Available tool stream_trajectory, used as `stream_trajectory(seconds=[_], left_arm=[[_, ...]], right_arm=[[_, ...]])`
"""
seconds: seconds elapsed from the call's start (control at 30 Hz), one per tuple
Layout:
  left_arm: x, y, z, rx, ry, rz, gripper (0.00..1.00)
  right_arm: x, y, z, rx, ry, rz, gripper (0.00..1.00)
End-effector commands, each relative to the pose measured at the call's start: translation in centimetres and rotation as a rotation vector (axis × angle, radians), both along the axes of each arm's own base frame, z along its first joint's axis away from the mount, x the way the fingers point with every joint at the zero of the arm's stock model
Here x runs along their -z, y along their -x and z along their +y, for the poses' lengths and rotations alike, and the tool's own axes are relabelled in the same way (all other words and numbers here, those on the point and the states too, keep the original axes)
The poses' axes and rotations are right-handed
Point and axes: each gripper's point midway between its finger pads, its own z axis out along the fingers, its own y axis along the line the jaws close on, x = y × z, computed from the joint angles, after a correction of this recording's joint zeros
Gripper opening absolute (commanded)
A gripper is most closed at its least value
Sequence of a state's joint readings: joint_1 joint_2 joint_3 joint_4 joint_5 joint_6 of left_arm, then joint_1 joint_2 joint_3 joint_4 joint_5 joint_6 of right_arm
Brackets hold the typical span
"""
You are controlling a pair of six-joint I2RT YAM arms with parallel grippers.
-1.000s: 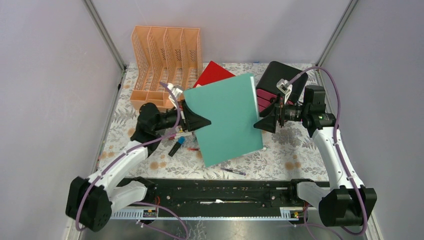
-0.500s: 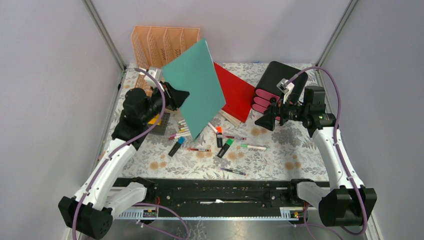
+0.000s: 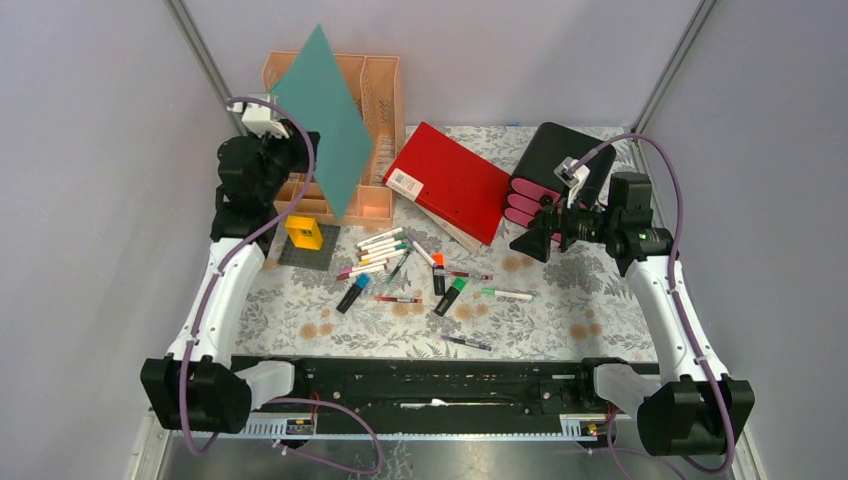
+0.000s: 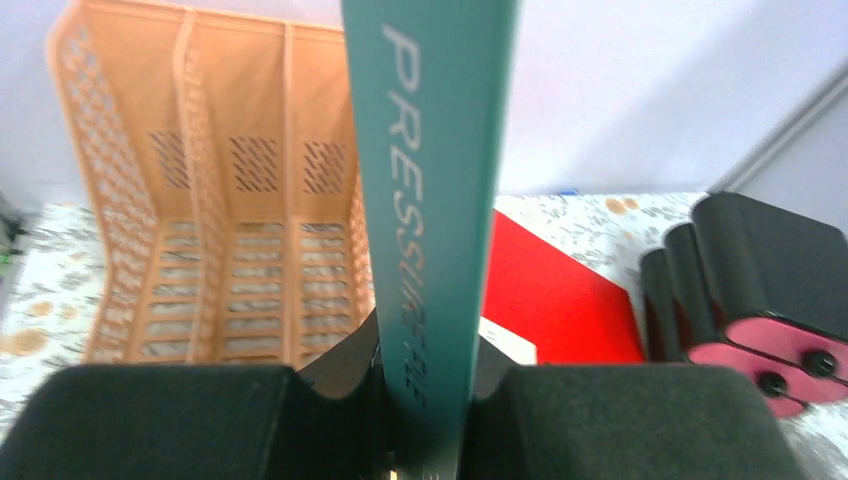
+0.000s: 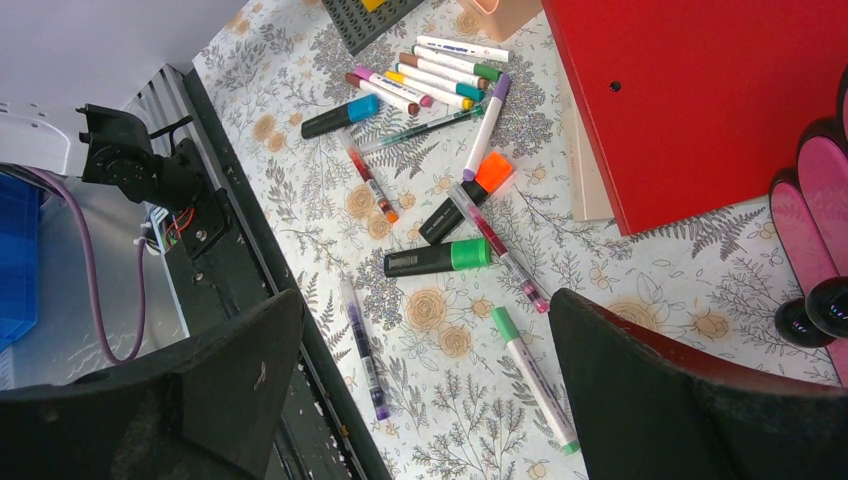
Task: Organize the desk
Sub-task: Place the folder in the storage box.
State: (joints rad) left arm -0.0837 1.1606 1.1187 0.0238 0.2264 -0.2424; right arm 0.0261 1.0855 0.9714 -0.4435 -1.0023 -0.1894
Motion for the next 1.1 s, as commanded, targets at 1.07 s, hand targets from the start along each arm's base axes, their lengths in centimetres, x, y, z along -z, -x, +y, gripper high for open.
stream_trajectory(seconds=[1.07], left_arm=[[-2.4, -8.7, 16.2, -0.403, -0.251, -0.298, 0.0]], right_arm=[[-0.4, -0.4, 0.0, -0.001, 0.009, -0.043, 1.0]])
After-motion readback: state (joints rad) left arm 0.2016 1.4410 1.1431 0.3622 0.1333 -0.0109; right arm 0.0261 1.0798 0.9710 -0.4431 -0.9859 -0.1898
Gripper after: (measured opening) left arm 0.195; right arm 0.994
